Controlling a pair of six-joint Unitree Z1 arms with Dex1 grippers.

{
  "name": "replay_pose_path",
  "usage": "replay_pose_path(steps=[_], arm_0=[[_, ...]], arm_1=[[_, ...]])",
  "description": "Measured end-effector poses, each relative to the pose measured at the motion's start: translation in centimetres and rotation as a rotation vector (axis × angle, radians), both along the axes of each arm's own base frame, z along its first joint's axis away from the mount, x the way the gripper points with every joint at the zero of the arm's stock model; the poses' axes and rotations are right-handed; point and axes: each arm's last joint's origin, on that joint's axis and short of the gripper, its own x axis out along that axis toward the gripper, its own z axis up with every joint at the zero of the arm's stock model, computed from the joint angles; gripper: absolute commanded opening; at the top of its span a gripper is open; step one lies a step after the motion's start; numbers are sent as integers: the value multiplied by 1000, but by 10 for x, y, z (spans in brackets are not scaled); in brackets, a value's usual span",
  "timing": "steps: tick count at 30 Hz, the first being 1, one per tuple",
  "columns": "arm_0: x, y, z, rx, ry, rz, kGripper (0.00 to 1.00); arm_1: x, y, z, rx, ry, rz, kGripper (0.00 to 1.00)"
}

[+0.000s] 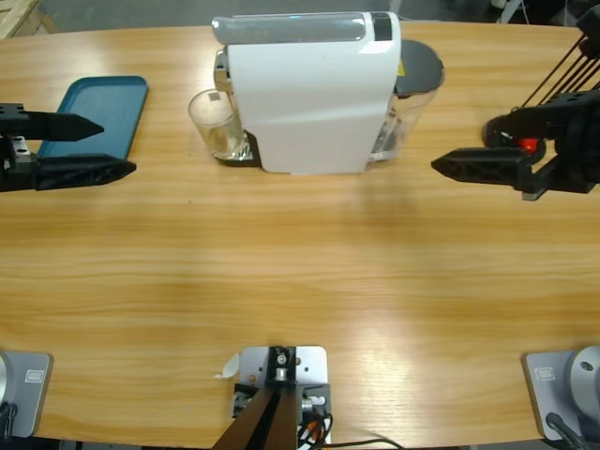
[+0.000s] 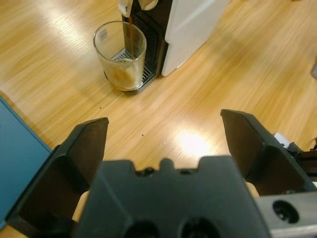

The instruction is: Pour coffee

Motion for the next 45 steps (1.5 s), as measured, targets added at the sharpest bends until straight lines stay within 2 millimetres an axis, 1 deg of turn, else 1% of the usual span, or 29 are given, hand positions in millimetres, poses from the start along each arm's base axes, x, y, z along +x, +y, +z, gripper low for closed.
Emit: replay_pose_path(steps=[5,11,18,27,41,45], arm_0=[[-1,0,1,13,-24,-19,1000],[3,-1,-2,31,-34,-31,1000],[6,-2,-3,42,-47,-37,1000],[4,-2,-11,44,-103,-56,1000],[-5,-2,-25,61,-68,-83,1000],[-6,-2,-26,68,-72,-78,1000]], arm_1=[[1,1,-8,-21,-4,18,1000],[-6,-6,-37,-72,49,19,1000],[-5,-5,-54,6,-38,14,1000],[1,-1,-56,43,-87,5,1000],[-2,-2,-61,47,-65,-2,1000],[-1,-2,-61,47,-64,-2,1000]])
